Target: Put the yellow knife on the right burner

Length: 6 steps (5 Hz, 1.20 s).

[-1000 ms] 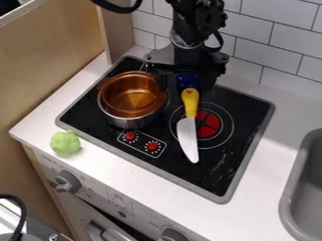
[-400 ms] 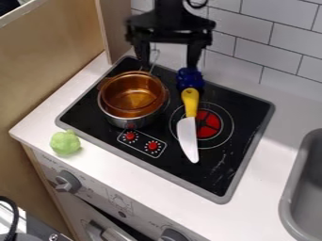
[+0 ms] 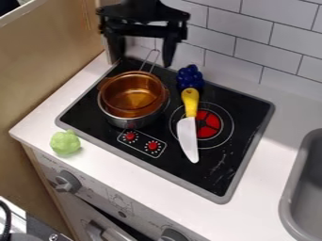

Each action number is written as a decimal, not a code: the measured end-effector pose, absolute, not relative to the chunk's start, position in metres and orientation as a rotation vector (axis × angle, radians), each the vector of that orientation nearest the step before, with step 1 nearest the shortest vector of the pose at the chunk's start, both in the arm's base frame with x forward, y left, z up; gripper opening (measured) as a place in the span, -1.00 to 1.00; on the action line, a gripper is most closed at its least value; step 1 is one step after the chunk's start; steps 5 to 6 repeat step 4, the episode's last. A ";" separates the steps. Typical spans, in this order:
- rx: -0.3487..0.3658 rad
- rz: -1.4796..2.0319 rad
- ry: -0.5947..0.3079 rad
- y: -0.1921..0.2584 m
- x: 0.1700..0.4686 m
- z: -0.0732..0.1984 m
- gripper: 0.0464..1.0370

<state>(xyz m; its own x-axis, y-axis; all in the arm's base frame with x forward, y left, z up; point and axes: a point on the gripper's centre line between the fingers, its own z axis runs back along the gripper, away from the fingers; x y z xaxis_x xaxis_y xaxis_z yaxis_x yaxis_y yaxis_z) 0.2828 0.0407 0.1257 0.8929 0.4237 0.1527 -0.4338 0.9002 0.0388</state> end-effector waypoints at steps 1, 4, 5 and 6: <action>0.064 0.467 -0.125 0.028 0.268 0.119 0.92; 0.028 0.574 -0.146 -0.067 0.257 0.122 0.92; 0.028 0.574 -0.146 -0.067 0.257 0.122 0.92; 0.028 0.574 -0.146 -0.067 0.257 0.122 0.92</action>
